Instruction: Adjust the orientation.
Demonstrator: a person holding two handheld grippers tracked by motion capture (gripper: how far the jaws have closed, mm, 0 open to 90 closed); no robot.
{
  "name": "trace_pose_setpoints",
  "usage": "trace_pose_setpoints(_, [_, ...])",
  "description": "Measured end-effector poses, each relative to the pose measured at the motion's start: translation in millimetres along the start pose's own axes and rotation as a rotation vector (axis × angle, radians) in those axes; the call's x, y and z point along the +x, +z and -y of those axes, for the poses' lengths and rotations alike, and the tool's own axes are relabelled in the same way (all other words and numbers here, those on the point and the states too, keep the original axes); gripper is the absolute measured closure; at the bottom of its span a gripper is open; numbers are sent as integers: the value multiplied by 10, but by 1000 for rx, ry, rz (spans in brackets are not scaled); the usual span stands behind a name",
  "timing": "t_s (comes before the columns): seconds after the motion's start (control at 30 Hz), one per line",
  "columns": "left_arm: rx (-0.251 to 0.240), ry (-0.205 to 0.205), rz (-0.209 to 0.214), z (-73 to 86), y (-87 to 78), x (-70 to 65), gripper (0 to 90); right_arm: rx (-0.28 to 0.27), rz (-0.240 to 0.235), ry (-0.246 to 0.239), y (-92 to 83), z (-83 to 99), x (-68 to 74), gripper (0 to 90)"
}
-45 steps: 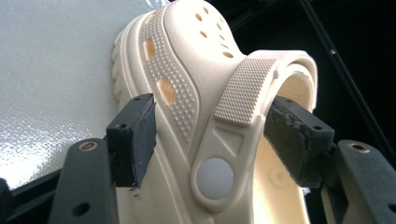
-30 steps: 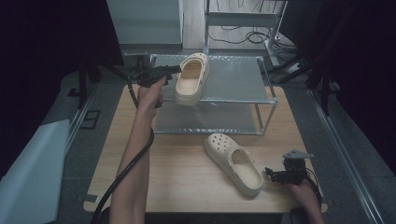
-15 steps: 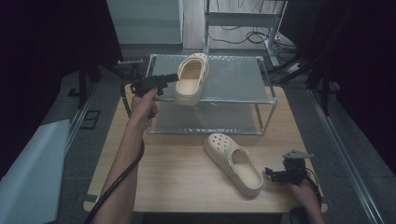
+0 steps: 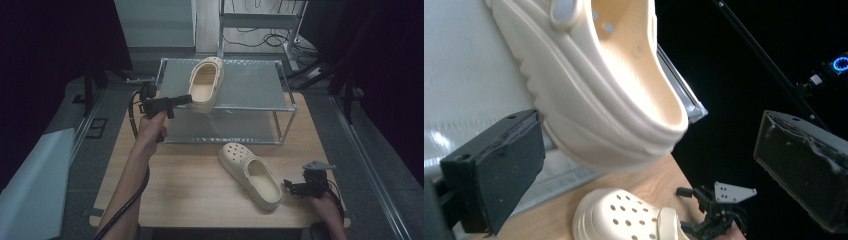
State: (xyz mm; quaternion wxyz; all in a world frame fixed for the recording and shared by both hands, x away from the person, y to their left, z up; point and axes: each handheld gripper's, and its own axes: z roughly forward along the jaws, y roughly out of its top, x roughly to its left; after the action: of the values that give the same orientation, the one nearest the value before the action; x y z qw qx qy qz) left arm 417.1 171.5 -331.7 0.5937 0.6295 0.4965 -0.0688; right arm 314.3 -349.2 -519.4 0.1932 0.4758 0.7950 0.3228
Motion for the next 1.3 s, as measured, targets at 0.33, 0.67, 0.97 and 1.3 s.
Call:
trace_pose_setpoints(0.33, [12,37,-11,297,-28,34,0,1,-2,4,-5,3,8,0])
trace_pose_setpoints(0.67, [49,90,-31,642,30,120,0,-2,-3,-5,-12,14,14,0])
trace_pose_setpoints(0.97, [47,142,-78,990,15,197,0,-4,-7,-3,-13,14,9,0])
trace_pose_setpoints(1.3, [92,234,-198,1451,61,315,1,-3,-15,-10,-13,13,-3,0])
